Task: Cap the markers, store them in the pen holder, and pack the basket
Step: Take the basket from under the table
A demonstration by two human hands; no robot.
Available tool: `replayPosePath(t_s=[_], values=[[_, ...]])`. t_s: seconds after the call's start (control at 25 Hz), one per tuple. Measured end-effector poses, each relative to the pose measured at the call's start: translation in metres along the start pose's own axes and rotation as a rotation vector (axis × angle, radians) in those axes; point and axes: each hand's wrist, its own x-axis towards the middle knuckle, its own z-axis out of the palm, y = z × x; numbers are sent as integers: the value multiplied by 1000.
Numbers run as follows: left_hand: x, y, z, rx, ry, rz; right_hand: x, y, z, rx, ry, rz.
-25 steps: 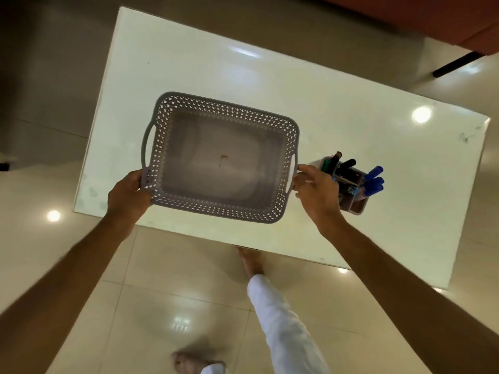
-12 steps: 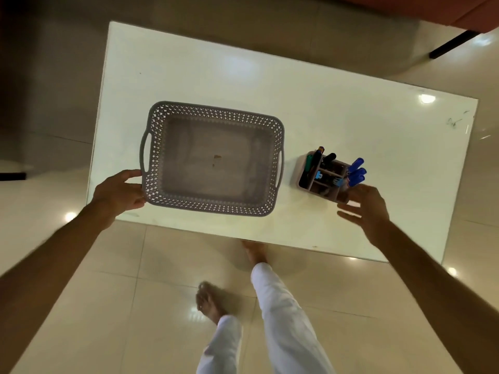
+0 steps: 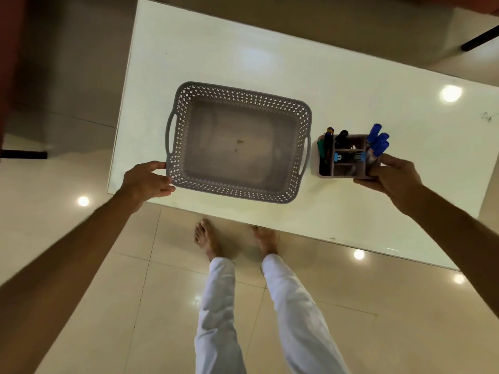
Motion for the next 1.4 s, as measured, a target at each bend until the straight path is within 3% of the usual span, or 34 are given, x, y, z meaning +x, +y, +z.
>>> replayPosePath(t_s=[0.16,0.36,0.48,0.68,0.84,1.08,1.4], values=[[2,-10,-6,-52,-4,14,-26,-39,2,-106,-31,-146],[5,-25,-19,-226,-139,-25,-70,-92,19,-111,-131,-279],[1,-33,-21,-254,-148,11,-89,-111,57,-100,-252,-315],[2,-36,-15,-129,-88,112,-81,-95,159,-115,-249,-338],[5,-45,-17,9,-87,186,-71,-81,243,-257,-234,-329],[4,-61,-12,-178,-133,216,-68,-72,314,-702,-255,-518],[3,-73,-20,-188,-133,255,-59,-64,334,-629,-314,-332]])
